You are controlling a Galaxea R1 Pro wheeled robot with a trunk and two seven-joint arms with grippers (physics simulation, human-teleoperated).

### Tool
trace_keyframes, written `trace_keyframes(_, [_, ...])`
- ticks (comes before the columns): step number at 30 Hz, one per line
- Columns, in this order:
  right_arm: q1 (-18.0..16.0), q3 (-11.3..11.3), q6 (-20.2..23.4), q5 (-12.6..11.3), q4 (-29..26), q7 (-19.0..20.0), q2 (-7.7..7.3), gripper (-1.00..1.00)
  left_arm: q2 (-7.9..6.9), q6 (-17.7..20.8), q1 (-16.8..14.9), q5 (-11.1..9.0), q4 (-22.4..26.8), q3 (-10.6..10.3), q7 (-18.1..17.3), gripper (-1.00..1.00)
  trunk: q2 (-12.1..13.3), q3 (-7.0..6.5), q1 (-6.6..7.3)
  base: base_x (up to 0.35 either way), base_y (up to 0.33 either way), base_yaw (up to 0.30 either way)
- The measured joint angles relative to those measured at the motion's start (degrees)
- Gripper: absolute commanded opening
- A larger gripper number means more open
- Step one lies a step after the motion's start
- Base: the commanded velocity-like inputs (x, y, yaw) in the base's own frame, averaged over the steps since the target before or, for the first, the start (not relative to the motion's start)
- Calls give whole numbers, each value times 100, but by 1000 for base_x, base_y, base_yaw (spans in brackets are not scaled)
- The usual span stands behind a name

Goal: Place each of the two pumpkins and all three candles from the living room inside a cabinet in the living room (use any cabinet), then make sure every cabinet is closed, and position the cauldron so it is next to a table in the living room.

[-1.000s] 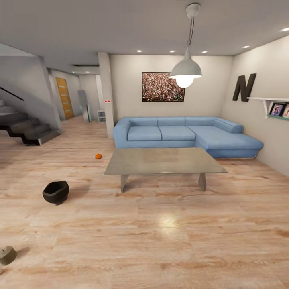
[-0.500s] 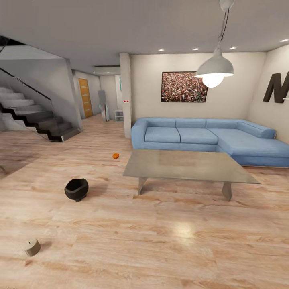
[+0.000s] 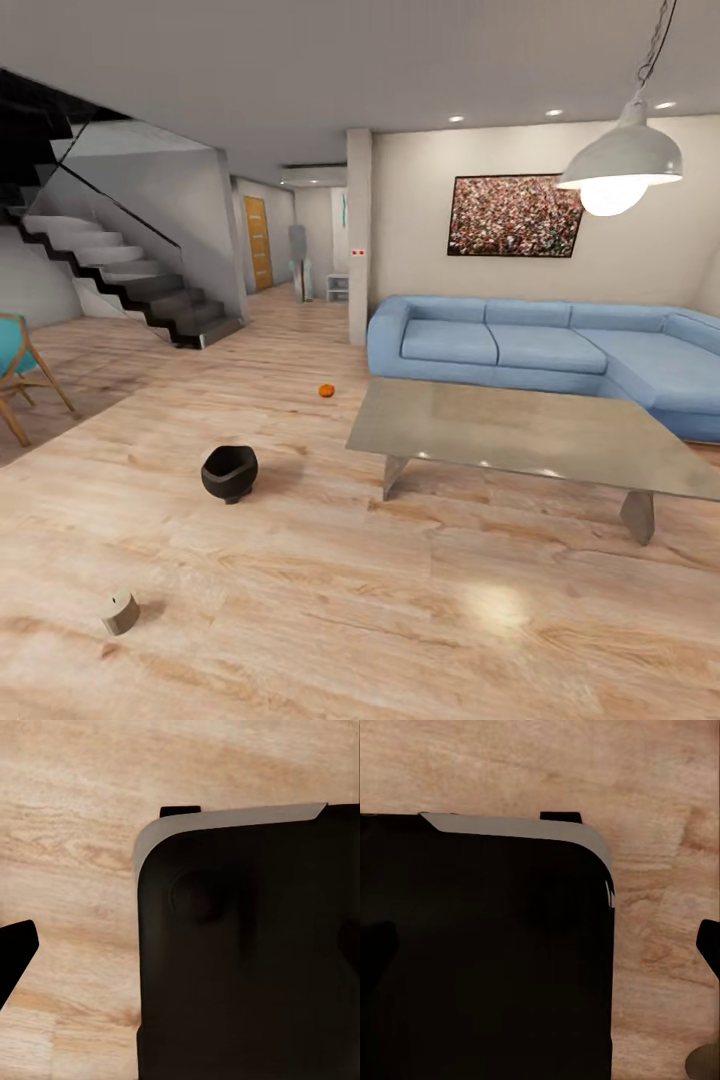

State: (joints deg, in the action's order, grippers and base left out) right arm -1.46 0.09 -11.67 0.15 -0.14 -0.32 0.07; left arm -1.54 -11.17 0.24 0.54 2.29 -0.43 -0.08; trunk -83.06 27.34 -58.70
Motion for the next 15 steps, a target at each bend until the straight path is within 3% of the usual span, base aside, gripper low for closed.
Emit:
trace_keyframes(7, [0, 0, 0, 17, 0, 0, 1, 100, 5, 0, 0, 2, 0, -12, 0, 100, 0, 1, 0, 307, 0, 107])
trace_keyframes(15, [0, 0, 0, 17, 4, 0, 1, 100, 12, -4, 0, 2, 0, -26, 0, 100, 0, 1, -1, 248, 0, 255])
